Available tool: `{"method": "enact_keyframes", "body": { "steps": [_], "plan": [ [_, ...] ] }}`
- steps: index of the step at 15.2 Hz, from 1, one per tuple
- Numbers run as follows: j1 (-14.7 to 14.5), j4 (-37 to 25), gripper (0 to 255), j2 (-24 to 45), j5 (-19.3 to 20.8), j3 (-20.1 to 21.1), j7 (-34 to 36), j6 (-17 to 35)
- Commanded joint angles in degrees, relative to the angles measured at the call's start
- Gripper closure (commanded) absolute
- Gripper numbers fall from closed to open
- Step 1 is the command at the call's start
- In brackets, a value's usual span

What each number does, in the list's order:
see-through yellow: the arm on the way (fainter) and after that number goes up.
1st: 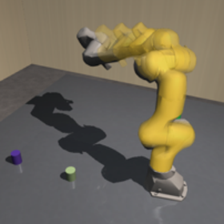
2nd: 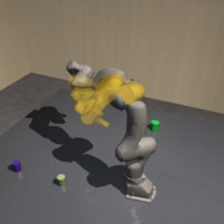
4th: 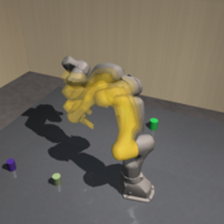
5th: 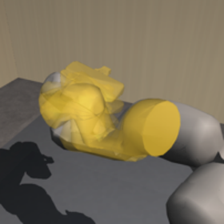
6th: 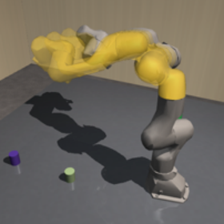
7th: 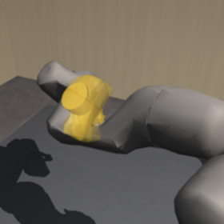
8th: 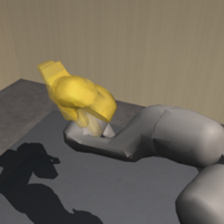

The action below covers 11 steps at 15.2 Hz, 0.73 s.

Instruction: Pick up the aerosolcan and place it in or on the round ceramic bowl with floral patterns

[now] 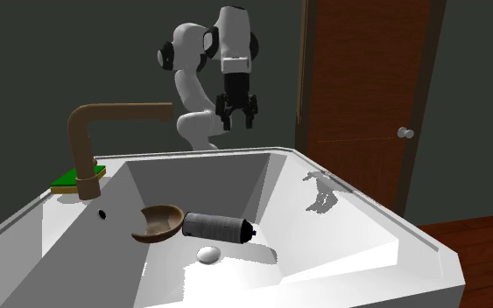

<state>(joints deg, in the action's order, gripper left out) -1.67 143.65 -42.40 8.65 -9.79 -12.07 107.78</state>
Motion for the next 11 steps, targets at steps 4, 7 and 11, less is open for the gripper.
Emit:
{"method": "enact_keyframes", "body": {
  "steps": [4, 7, 11],
  "plan": [
    [-0.52, 3.72, 0, 5.51, 3.71, -5.46, -9.78, 8.85],
    [-1.09, 4.56, 0, 10.39, 5.54, -8.90, -15.54, 14.40],
    [-2.25, 4.36, 0, 18.35, 6.90, -13.46, -23.50, 22.00]
  ]
}}
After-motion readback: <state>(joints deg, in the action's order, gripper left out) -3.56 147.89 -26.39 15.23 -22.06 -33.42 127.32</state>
